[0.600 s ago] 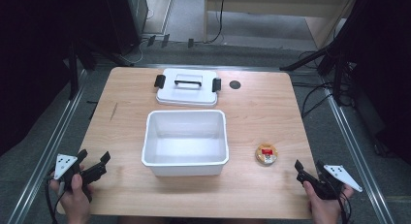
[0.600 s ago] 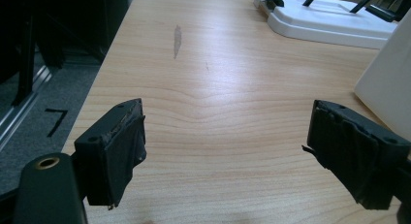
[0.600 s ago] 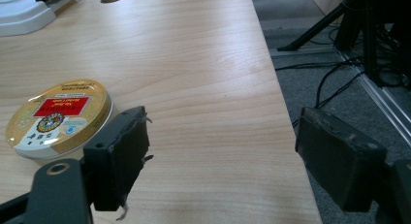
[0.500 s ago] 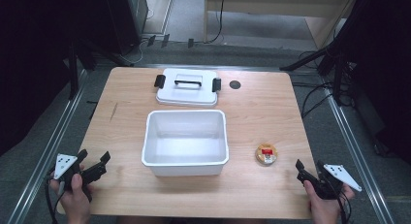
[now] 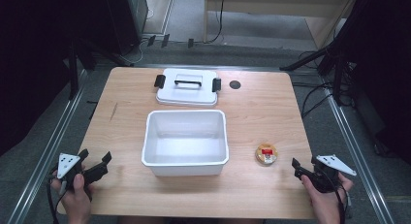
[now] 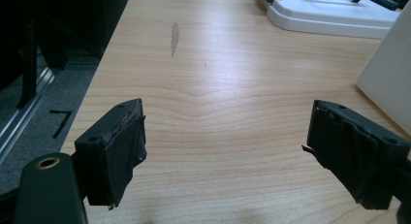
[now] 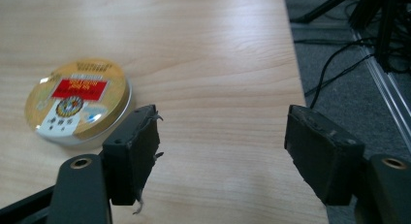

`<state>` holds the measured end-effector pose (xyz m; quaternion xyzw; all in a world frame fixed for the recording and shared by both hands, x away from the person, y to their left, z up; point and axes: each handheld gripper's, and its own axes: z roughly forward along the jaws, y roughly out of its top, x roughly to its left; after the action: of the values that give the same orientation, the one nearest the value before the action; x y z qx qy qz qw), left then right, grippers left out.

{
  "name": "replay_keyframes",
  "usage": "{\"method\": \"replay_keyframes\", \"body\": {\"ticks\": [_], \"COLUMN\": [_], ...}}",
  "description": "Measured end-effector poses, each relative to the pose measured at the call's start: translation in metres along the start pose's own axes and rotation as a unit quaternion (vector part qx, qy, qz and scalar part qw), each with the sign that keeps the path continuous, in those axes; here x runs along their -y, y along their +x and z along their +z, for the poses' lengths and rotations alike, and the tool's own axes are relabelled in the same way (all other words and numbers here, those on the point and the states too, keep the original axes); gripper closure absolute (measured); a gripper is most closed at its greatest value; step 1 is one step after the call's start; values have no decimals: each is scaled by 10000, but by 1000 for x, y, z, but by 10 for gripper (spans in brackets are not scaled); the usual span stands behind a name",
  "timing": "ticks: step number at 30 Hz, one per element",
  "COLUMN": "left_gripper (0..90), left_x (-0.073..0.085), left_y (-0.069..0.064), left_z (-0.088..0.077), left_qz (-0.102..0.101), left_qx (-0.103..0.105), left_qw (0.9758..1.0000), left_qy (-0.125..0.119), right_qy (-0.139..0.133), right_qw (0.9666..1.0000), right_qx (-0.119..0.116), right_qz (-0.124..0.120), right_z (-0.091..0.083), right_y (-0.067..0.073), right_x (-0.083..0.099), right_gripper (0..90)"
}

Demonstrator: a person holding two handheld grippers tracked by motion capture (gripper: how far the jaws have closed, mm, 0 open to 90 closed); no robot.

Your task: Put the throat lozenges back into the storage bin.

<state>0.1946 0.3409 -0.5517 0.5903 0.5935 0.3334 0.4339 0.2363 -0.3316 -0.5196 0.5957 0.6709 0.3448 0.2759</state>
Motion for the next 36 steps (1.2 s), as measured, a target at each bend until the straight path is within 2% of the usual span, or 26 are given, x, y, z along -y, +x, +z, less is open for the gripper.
{"method": "replay_keyframes", "body": {"ticks": [1, 2, 3, 4, 5, 7, 12, 13, 14, 15, 17, 18, 19, 20, 21, 22, 23, 24, 25, 26, 28, 29, 30, 36], "left_gripper": [148, 148, 148, 148, 148, 147, 148, 147, 148, 148, 148, 148, 148, 148, 148, 148, 148, 148, 148, 148, 148, 148, 148, 148], "left_x": [0, 0, 0, 0, 0, 1, 0, 0, 0, 0, 0, 0, 0, 0, 0, 0, 0, 0, 0, 0, 0, 0, 0, 0], "left_y": [0, -1, -1, -1, 0, 0, 0, 0, 0, -1, -1, -1, -1, 0, 0, 0, 0, 0, 0, 0, 0, 0, 0, 0], "left_z": [0, 0, 0, -1, -1, -1, -1, -1, -1, -1, 0, 0, 0, 0, 0, 0, 0, 0, 0, 0, 0, 0, 0, 1], "left_qz": [14, 37, 37, 39, 39, 5, 32, 32, 40, 52, 47, 47, 37, 28, 28, 32, 34, 34, 32, 35, 33, 33, 33, 50], "left_qx": [1, -1, -1, 8, 12, 31, 40, 40, 46, 47, 50, 50, 57, 64, 64, 73, 76, 76, 78, 79, 83, 83, 82, 91], "left_qw": [10000, 10000, 10000, 10000, 10000, 10000, 10000, 10000, 10000, 10000, 10000, 10000, 10000, 10000, 10000, 10000, 10000, 10000, 10000, 10000, 10000, 10000, 10000, 9999], "left_qy": [-10, 0, 0, -22, -32, -32, -12, -12, -4, 8, 15, 15, 9, 13, 13, 15, 16, 16, 16, 15, 25, 25, 24, 49], "right_qy": [0, 329, 329, 702, 850, 1194, 2007, 2007, 2360, 2462, 2749, 2749, 3040, 3180, 3180, 3440, 3520, 3520, 3690, 3783, 3877, 3877, 3939, 3965], "right_qw": [10000, 9992, 9992, 9968, 9955, 9908, 9735, 9735, 9630, 9598, 9502, 9502, 9409, 9361, 9361, 9260, 9227, 9227, 9161, 9131, 9094, 9094, 9073, 9069], "right_qx": [0, 36, 36, -41, -40, -95, -152, -152, -190, -190, -250, -250, -325, -303, -303, -267, -272, -272, -311, -350, -331, -331, -297, -283], "right_qz": [0, -218, -218, -375, -426, -631, -1090, -1090, -1289, -1335, -1447, -1447, -1458, -1474, -1474, -1534, -1547, -1547, -1535, -1481, -1468, -1468, -1443, -1397], "right_z": [0, 2, 2, 3, 4, 6, 15, 15, 18, 20, 23, 23, 27, 28, 28, 33, 35, 35, 37, 39, 42, 42, 44, 52], "right_y": [0, 5, 5, 10, 12, 16, 30, 30, 37, 40, 45, 45, 50, 52, 52, 57, 59, 59, 64, 66, 70, 70, 73, 84], "right_x": [0, -8, -8, -17, -20, -28, -43, -43, -49, -51, -57, -57, -62, -64, -64, -69, -71, -71, -75, -78, -83, -83, -86, -95], "right_gripper": [282, 273, 273, 261, 253, 242, 195, 195, 172, 170, 148, 148, 133, 133, 133, 128, 128, 128, 108, 83, 7, 7, 0, 0]}}
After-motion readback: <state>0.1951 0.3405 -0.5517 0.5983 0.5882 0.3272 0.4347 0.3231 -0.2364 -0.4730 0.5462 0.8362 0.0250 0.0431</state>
